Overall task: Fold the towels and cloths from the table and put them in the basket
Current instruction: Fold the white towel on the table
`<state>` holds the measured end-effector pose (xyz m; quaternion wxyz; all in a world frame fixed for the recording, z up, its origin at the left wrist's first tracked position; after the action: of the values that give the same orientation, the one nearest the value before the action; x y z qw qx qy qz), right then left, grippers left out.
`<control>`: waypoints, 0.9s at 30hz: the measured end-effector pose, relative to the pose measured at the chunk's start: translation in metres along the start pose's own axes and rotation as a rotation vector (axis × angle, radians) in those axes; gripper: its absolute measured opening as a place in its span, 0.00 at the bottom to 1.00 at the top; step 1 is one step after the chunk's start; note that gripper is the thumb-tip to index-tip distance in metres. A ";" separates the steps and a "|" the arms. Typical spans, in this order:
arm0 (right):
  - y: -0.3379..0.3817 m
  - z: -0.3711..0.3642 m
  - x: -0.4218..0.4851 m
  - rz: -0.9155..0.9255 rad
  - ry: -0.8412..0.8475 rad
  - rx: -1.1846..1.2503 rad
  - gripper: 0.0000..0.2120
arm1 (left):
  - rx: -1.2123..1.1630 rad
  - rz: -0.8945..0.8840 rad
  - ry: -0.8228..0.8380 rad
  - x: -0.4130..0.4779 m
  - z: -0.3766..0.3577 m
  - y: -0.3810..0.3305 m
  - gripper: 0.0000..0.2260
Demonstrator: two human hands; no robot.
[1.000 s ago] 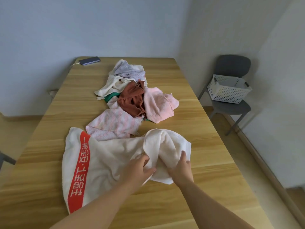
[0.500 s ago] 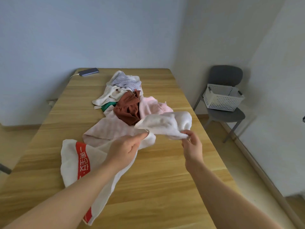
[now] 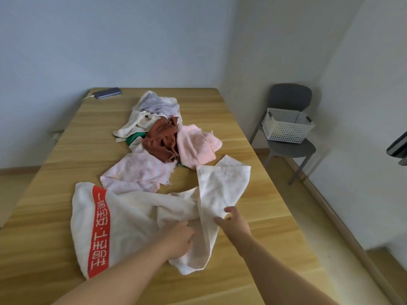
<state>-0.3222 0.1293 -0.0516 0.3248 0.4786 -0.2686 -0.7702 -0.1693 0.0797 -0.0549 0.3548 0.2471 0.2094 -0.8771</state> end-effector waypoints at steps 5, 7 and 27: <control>-0.008 -0.046 0.008 0.049 0.119 -0.283 0.26 | -0.049 0.089 0.055 0.001 -0.031 0.011 0.26; -0.012 -0.052 0.012 0.041 0.056 -0.413 0.13 | -0.047 0.105 0.038 -0.001 -0.035 0.010 0.31; -0.033 0.006 0.017 -0.137 0.003 0.314 0.23 | -0.029 -0.177 0.061 0.025 -0.015 -0.033 0.22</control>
<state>-0.3413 0.1380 -0.0826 0.1930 0.5418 -0.3517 -0.7386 -0.2043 0.0969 -0.0746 0.2730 0.2489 0.2540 -0.8939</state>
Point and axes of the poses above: each hand's wrist, its own x-axis towards the middle knuckle, its own z-axis out of the back of the hand, y = z × x, the point moved 3 cm from there along x, towards the middle knuckle, and after that the axes turned 8 degrees about y, right-handed, at the moved point
